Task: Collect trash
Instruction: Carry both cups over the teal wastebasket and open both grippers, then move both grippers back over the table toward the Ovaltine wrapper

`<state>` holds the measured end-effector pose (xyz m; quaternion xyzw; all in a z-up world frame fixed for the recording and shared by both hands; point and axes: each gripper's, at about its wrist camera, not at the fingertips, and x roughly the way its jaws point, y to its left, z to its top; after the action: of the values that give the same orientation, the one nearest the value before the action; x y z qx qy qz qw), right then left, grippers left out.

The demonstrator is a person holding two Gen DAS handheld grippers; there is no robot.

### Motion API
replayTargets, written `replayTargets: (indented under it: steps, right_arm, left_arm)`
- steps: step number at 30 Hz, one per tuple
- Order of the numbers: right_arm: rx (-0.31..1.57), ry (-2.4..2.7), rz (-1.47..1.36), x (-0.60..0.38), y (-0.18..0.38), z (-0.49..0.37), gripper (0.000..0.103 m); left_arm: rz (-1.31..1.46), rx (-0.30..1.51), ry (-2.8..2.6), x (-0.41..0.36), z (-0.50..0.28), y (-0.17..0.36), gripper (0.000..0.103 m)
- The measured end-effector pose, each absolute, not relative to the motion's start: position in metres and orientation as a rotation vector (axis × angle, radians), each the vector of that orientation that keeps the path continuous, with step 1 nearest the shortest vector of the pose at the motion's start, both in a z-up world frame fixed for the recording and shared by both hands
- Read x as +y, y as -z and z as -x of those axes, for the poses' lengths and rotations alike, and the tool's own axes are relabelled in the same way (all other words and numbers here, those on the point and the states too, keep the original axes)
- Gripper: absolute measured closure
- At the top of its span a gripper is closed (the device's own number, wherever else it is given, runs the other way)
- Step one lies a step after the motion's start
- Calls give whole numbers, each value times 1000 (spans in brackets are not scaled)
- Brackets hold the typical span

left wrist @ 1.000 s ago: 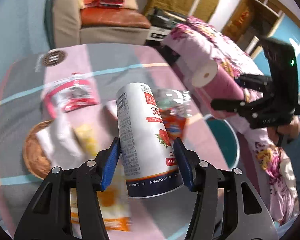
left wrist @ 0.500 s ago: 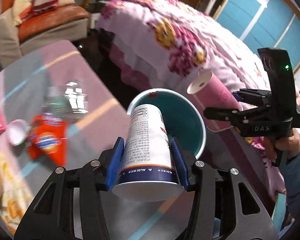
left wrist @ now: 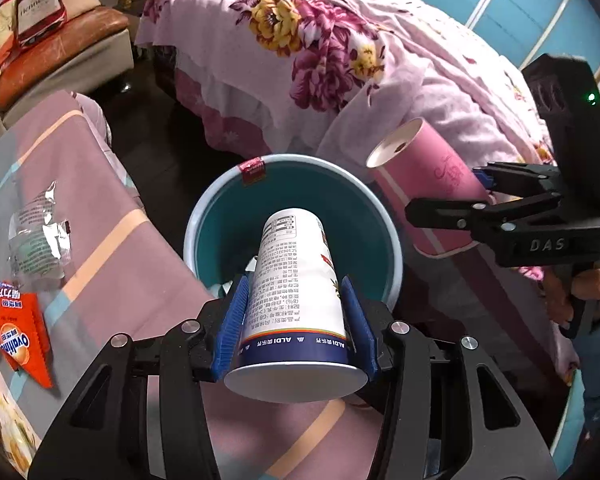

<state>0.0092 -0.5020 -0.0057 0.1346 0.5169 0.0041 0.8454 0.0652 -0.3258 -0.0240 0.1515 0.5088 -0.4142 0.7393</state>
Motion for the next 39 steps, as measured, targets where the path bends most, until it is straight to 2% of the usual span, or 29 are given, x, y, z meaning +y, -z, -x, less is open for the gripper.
replayTargets:
  steps: [4,9,10,11,19,26,28,39]
  right_arm:
    - [1094,1,-294,-509,8,-10,41]
    - [1107,3,-302,-510,12,-13,41]
    - [1109,2,-300,-509,12,-13,41]
    - [1111,1,-299,-509,12,-14,41]
    - [1141,-12,-296,-496,19,-19,40]
    - [1184,-49,-257,-469,24,-27,34]
    - [1181,-52,-251,-463,23,-28,27]
    - [1175,-48,-182,-431,13,-32,23]
  left_arm:
    - [-336,1092,895,-327,-64,24,23]
    - [-329,1087,878,-322,-67,20,19]
    - [-325,1088,866,-319,-68,20,13]
    - [-322,1086,856,-316,-69,19,10]
    - [-224,1108,778,-276,-79,17,9]
    - [-166,1092,708,-240,-84,12,9]
    - [-151,1091,696,-232,-85,12,9]
    - [-153,1063,630,-198,-85,10,9]
